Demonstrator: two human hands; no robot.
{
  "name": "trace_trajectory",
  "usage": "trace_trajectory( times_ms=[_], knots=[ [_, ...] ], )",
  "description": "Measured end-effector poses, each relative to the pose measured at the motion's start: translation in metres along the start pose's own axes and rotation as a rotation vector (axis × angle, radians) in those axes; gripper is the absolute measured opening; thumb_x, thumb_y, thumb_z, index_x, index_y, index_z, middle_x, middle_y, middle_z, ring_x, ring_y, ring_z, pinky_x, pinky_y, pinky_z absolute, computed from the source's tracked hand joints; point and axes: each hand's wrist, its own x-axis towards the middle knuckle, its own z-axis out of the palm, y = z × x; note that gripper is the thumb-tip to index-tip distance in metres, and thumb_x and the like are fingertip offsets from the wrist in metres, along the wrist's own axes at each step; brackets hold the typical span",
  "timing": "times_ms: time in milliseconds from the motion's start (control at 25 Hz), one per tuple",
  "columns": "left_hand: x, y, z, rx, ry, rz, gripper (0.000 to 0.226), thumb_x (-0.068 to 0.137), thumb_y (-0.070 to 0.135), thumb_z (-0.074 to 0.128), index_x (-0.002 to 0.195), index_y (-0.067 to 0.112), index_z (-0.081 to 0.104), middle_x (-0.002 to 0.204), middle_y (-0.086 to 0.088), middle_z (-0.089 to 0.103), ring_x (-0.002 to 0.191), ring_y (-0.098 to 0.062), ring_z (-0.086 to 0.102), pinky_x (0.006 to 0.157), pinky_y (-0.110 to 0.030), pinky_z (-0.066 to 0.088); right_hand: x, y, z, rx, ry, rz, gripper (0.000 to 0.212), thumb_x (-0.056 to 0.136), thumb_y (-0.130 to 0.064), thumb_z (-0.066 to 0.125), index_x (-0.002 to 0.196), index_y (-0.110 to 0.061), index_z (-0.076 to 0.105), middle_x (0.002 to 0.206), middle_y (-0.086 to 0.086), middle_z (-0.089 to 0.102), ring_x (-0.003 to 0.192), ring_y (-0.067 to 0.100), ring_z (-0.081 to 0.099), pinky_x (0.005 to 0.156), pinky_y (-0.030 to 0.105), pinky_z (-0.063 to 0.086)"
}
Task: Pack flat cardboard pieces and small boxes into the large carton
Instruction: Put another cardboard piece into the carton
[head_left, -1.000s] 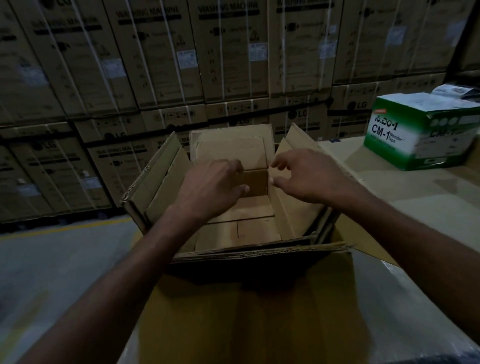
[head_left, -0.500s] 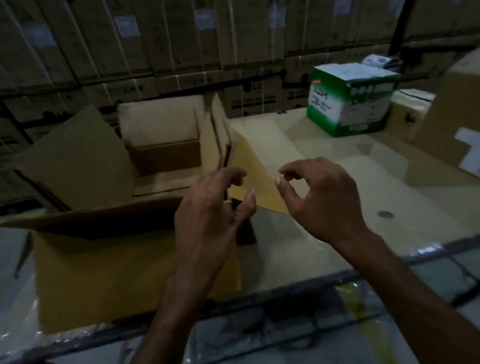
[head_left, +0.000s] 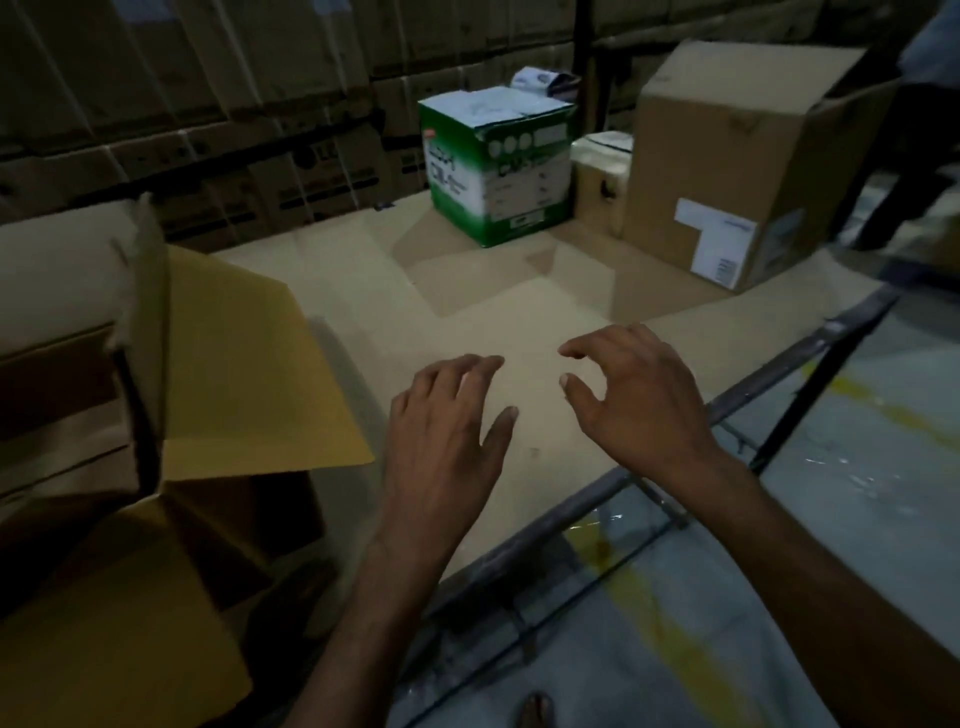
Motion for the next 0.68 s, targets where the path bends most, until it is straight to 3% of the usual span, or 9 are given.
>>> trace_trajectory(
  times_ms=[480,680],
  knots=[
    [0.192,0.063,0.123,-0.168,0.034,-0.013,0.032,0.094,0.046,0.062,0.125,0.036,0.062,0.124,0.015,0.065,0.112,-0.013,0.059,0.083,-0.03,0.043,0.118,0.176,0.014,-0.103,0.033,0.108,0.03,0.09,-0.025,0.07,0.119,-0.024,0.068,0.121,-0.002,0.064,0.114,0.021,0.054,0.092,0.043,0.05],
    [0.262,0.116,0.185,-0.222,0.028,-0.067,0.032,0.093,0.048,0.063,0.123,0.039,0.062,0.122,0.02,0.065,0.104,-0.008,0.06,0.077,-0.029,0.048,0.175,0.277,0.021,-0.061,0.081,0.055,0.028,0.09,-0.024,0.071,0.118,-0.024,0.068,0.119,-0.002,0.065,0.114,0.02,0.053,0.09,0.042,0.049]
  ],
)
